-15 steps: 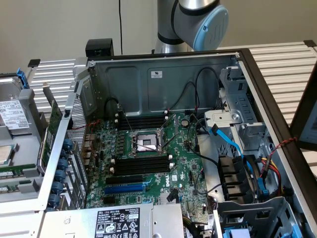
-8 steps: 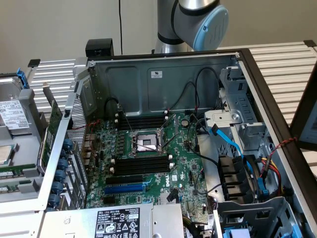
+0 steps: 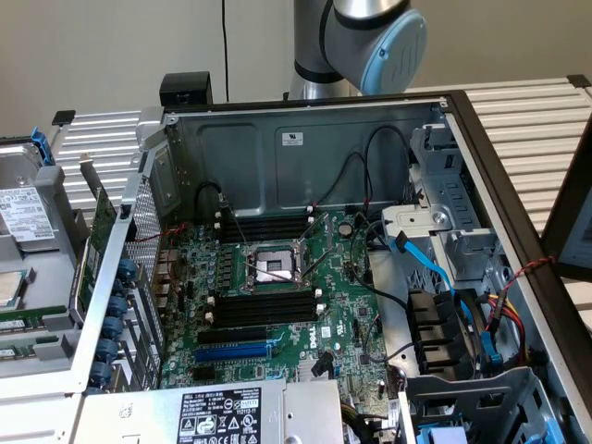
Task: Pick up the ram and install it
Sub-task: 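Pick up the ram and move it above insertion slot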
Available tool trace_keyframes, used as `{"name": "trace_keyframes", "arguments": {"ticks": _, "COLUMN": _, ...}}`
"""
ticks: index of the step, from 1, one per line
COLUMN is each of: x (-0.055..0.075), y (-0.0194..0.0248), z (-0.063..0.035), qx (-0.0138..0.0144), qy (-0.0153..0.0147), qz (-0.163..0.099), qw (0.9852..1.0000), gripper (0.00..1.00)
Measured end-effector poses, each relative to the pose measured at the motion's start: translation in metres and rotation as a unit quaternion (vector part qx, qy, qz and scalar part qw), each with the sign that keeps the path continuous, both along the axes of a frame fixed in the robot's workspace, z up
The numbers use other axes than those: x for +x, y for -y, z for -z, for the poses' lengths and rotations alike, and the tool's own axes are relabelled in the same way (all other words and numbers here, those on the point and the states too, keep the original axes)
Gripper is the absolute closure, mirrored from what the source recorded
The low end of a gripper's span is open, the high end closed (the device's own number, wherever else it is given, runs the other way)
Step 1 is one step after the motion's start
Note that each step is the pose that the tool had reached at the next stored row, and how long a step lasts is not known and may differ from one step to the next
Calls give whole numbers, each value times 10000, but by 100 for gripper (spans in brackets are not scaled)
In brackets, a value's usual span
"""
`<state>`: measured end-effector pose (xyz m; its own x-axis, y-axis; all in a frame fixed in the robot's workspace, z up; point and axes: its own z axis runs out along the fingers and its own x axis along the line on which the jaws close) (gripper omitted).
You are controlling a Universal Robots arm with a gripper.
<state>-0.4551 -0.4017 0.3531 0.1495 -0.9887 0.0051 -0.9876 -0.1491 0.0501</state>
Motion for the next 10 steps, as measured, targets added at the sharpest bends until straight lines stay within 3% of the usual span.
{"name": "trace_keyframes", "arguments": {"ticks": 1, "x": 0, "y": 0, "z": 18, "qx": 0, "qy": 0, "qz": 17, "qw": 10000, "gripper": 69}}
{"name": "trace_keyframes", "arguments": {"ticks": 10, "x": -9, "y": -2, "z": 181, "qx": 0, "qy": -1, "qz": 499, "qw": 9988, "gripper": 67}}
